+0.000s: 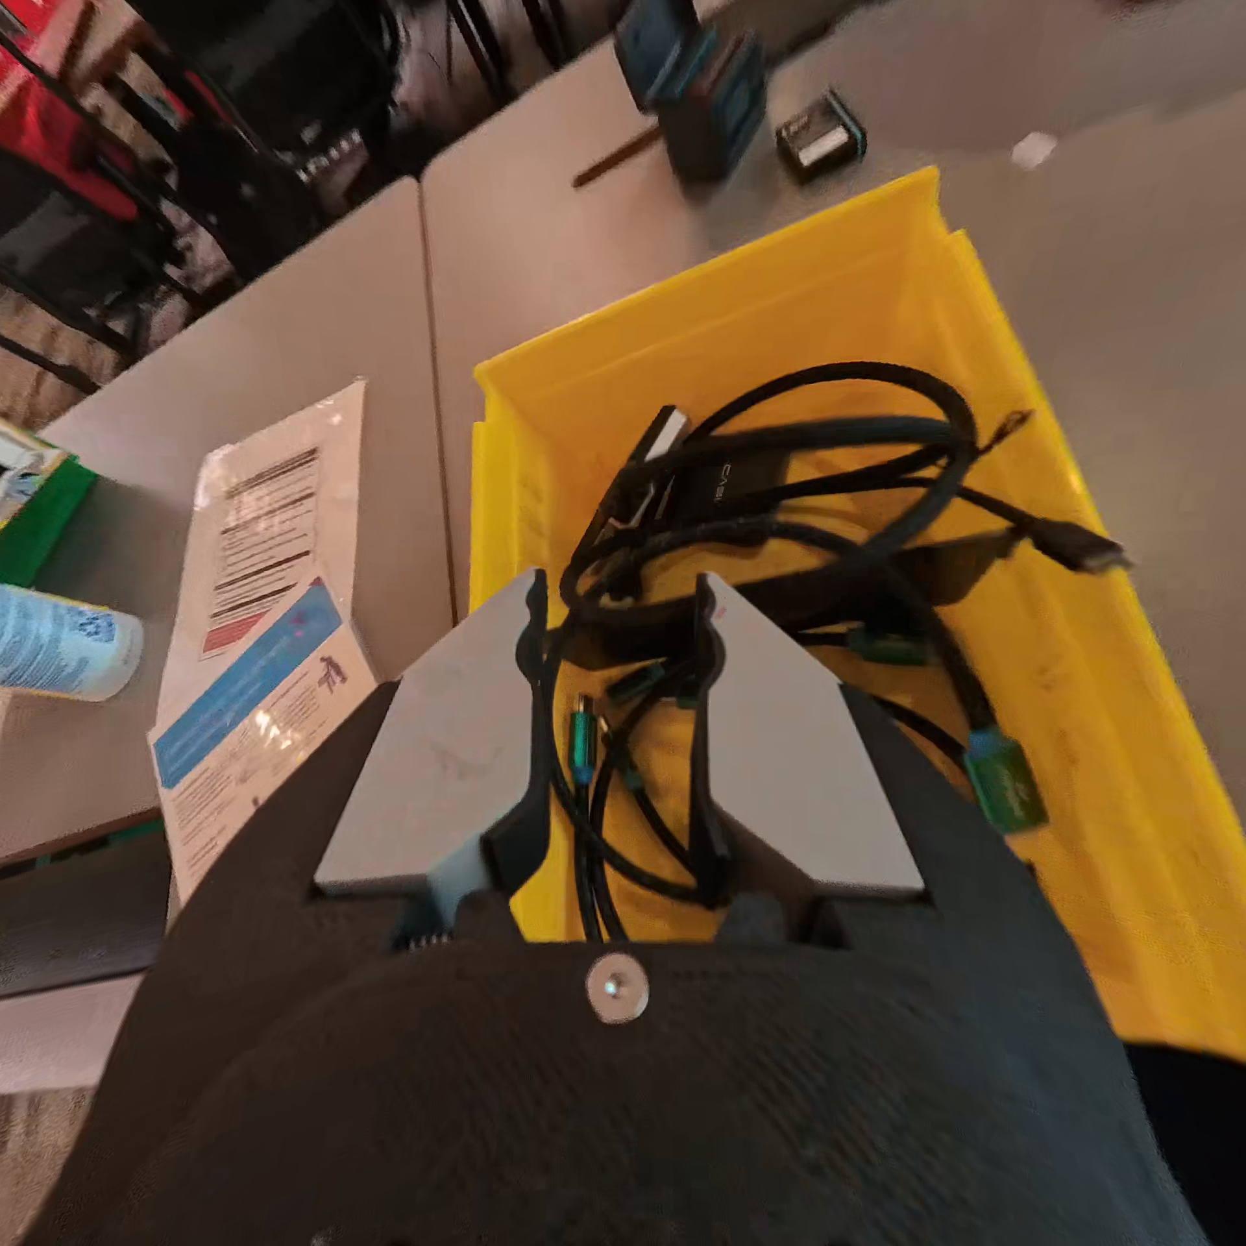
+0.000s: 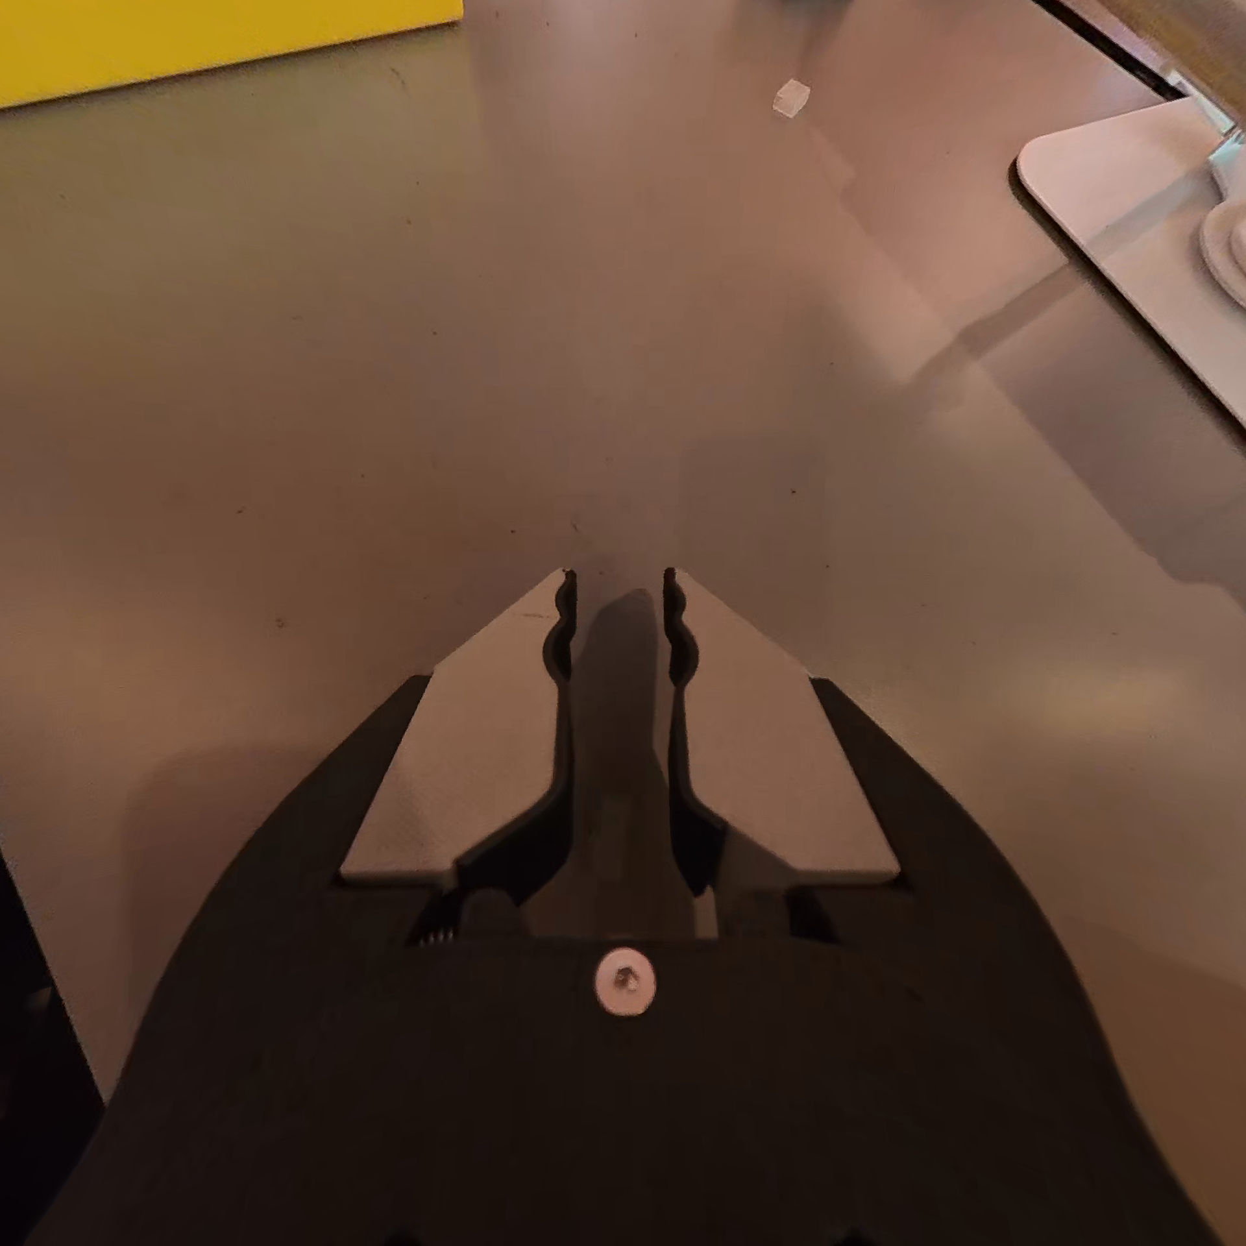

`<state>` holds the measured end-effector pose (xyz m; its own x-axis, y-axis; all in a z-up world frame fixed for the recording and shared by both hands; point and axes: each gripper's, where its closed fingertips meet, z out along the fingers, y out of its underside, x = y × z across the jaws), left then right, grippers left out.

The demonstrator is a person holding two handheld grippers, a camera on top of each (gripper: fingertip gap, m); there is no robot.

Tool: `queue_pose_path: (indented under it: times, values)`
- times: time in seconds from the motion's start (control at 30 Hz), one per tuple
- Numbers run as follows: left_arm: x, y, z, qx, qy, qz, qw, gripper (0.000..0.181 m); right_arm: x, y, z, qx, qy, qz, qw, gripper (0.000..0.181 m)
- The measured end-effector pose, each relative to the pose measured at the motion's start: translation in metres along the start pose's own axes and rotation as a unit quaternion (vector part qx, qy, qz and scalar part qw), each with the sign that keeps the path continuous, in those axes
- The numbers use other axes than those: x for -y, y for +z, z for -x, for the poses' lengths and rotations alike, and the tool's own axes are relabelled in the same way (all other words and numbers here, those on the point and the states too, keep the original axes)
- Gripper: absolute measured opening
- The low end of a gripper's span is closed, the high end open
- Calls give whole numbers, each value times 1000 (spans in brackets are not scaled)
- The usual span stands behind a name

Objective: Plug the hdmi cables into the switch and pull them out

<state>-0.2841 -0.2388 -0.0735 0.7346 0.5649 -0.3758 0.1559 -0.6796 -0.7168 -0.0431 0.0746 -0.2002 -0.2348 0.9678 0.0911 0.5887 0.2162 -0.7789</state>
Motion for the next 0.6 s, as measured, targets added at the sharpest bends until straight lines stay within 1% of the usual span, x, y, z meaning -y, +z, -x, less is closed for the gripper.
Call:
queue_pose_path:
  times: [0.1, 0.13, 0.17, 0.2, 0.27, 0.33, 0.4, 0.53, 0.6]
  values:
    - [12, 33, 1, -6, 23, 23, 999, 44, 4, -5, 0, 12, 14, -19, 1000, 22]
    - [16, 41, -1, -11, 33, 28, 999, 43, 4, -6, 1, 20, 22, -24, 999, 22]
    - [20, 47, -5, -22, 47, 30, 998, 28, 4, -8, 1, 28, 32, -28, 999, 22]
    - [24, 51, -4, -18, 63, 27, 997, 14, 5, -11, 0, 34, 42, -34, 998, 22]
    - [34, 52, 8, 11, 93, 39, 995, 6, 7, -17, 0, 48, 60, -52, 996, 22]
    - [63, 39, 23, 30, 90, 11, 995, 5, 9, -22, 0, 59, 72, -70, 993, 20]
    - [100, 16, 41, 55, 67, -28, 996, 5, 10, -26, 0, 64, 78, -81, 992, 19]
    - [172, -45, 77, 143, 58, -107, 982, 5, 12, -30, -1, 55, 73, -92, 992, 18]
    - [196, -72, 81, 155, 55, -130, 978, 5, 12, -30, -1, 45, 60, -94, 993, 16]
